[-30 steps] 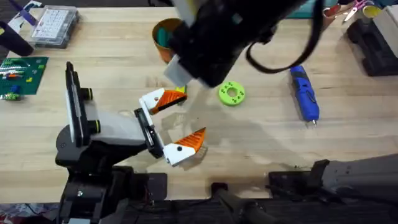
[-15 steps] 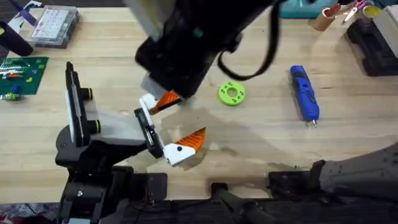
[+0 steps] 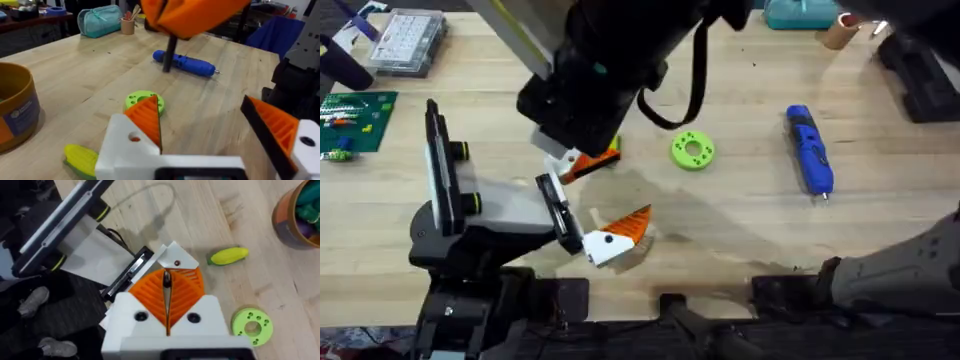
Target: Pick up the gripper from the table and insert it into the empty holder that is missing its gripper. Then pick up a screw, insert it into the mounting hole, and use the screwdriver to tighten it. Finally, clean up the table by picking up the vegetable and placing it into the bucket.
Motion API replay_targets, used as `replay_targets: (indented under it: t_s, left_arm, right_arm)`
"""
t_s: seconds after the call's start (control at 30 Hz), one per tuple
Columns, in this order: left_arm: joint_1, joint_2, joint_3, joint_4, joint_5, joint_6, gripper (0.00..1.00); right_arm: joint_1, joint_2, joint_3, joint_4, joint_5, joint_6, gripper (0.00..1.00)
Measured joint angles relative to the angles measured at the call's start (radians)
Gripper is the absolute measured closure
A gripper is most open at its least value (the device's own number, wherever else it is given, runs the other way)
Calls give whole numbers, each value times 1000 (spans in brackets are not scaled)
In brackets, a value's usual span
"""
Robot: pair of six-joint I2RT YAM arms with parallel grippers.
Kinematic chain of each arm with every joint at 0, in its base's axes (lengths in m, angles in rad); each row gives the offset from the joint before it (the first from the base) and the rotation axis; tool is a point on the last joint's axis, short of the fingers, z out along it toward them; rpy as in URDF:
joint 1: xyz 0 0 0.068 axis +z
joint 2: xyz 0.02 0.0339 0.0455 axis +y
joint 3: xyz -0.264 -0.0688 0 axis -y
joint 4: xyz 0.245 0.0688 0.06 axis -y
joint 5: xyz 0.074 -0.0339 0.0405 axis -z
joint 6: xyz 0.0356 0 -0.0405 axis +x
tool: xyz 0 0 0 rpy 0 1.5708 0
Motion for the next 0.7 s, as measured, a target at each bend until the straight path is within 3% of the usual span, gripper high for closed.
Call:
replay_targets:
  t_s: [0.7]
  left_arm:
    - [0,0,0,0,0,0,14]
  right_arm:
    - [0,50,0,0,0,-8,995]
